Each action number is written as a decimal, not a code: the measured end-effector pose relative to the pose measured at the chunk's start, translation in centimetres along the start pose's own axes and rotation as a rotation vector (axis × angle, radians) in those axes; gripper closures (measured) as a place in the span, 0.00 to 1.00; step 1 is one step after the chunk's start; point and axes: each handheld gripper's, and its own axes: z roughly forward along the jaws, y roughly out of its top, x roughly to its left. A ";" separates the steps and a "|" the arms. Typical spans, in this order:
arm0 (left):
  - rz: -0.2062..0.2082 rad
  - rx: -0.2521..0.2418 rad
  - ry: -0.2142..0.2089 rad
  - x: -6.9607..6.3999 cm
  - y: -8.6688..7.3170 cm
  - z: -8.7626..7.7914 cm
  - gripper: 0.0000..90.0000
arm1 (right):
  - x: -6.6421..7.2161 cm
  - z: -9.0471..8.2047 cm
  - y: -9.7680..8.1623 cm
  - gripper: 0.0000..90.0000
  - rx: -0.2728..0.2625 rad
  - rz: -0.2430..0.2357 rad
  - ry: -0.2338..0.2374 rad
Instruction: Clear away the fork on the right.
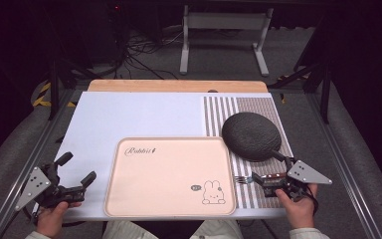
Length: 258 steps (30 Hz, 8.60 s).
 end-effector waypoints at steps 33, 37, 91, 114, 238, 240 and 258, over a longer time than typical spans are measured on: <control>0.003 -0.003 -0.002 -0.1 0.1 0.0 0.02 | -0.7 1.0 2.1 0.01 -0.013 0.010 0.005; 0.000 -0.007 -0.001 -0.1 0.1 0.0 0.02 | -1.1 1.7 2.8 0.01 0.006 0.010 0.005; -0.010 0.006 -0.004 0.0 0.0 0.2 0.03 | -4.1 4.1 8.7 0.13 0.908 -0.367 0.297; -0.003 0.013 -0.009 0.0 0.1 0.1 0.03 | -3.3 5.1 6.6 0.24 1.119 -0.448 0.432; -0.006 -0.001 -0.011 0.0 0.1 0.0 0.03 | -1.0 7.4 12.8 0.87 1.059 -0.490 0.498; -0.005 -0.001 -0.011 0.0 0.1 0.0 0.03 | -0.7 7.6 13.2 0.88 1.057 -0.445 0.483; 0.007 0.002 -0.015 -0.1 0.2 0.1 0.03 | 2.5 9.8 14.5 0.88 1.072 -0.353 0.395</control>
